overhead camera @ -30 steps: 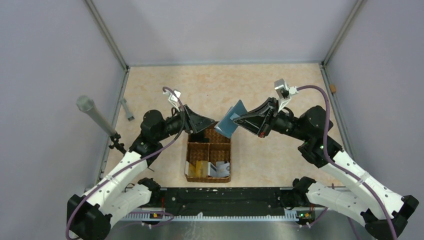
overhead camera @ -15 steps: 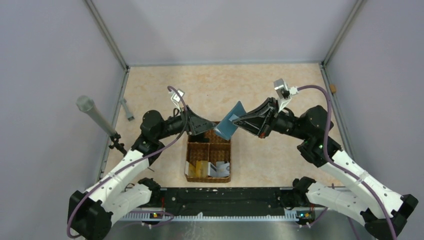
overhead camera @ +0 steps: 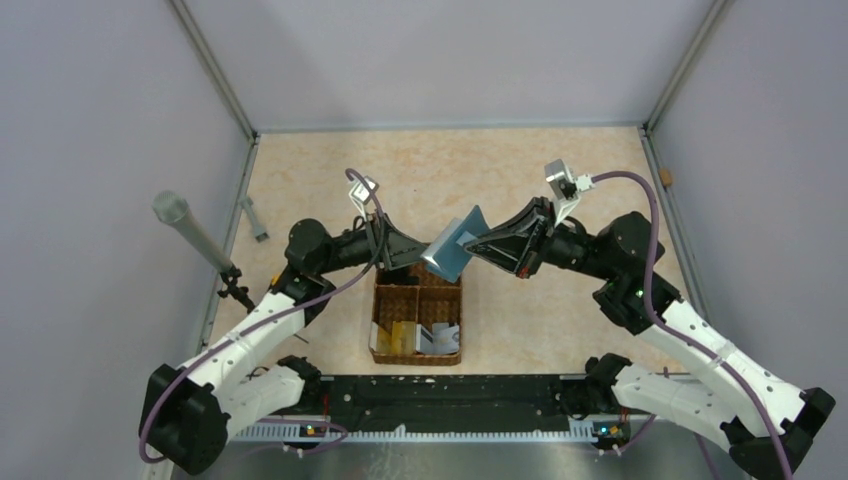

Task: Put the credit cards into the card holder
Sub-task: Open the card holder at the center of the board, then turn over the card slot in the card holder.

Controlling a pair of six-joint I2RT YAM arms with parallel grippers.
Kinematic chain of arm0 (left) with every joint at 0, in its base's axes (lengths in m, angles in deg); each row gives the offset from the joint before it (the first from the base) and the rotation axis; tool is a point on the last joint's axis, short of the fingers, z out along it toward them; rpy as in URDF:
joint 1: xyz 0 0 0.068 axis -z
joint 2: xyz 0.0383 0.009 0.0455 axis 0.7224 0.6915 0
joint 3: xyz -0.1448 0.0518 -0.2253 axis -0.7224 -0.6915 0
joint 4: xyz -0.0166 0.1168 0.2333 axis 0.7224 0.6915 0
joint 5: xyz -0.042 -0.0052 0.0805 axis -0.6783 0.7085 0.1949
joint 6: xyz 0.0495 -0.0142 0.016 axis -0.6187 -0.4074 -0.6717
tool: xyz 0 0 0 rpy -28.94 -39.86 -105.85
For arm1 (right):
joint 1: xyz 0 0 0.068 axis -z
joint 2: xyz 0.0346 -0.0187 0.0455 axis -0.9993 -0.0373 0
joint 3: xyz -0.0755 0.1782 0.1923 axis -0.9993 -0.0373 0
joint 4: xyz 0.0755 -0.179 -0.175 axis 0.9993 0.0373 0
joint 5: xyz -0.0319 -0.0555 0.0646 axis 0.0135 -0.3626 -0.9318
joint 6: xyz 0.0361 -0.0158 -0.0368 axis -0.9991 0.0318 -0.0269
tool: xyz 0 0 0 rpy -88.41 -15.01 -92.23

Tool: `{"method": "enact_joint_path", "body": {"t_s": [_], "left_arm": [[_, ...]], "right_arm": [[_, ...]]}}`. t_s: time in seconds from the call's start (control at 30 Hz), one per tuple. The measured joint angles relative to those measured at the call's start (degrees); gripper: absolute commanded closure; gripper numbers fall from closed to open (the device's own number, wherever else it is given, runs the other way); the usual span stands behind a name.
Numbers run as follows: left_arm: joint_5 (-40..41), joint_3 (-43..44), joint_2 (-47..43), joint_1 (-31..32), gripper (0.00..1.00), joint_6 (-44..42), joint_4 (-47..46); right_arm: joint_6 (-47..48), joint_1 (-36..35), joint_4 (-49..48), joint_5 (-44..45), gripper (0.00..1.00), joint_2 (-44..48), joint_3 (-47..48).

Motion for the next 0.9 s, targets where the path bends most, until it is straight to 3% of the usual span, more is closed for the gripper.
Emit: {"method": "enact_joint_path", "body": {"t_s": [0.6,0.67,0.87,0.9], "left_arm": [[-2.1,-0.5,5.9,3.1,0.46,7.7,-13.3],[-2.2,-0.5,6.4,3.3,0.54,8.7,-14.5],[-1.5,-0.7,6.6,3.3,1.0,9.4,-16.6],[-1.0,-0.7,6.5,3.3,1.0,9.0,-16.2]], "right_arm": [[-0.4,0.0,-3.4,-0.3,1.0,-0.1,-1.3],[-0.4,0.0,-3.4,-0.3,1.0,-0.2,-1.7],[0.8,0.0,-1.9,2.0,1.0,-0.2,-2.6],[1.1,0.0,-1.2,3.1,1.0,0.1,-3.2]]}}
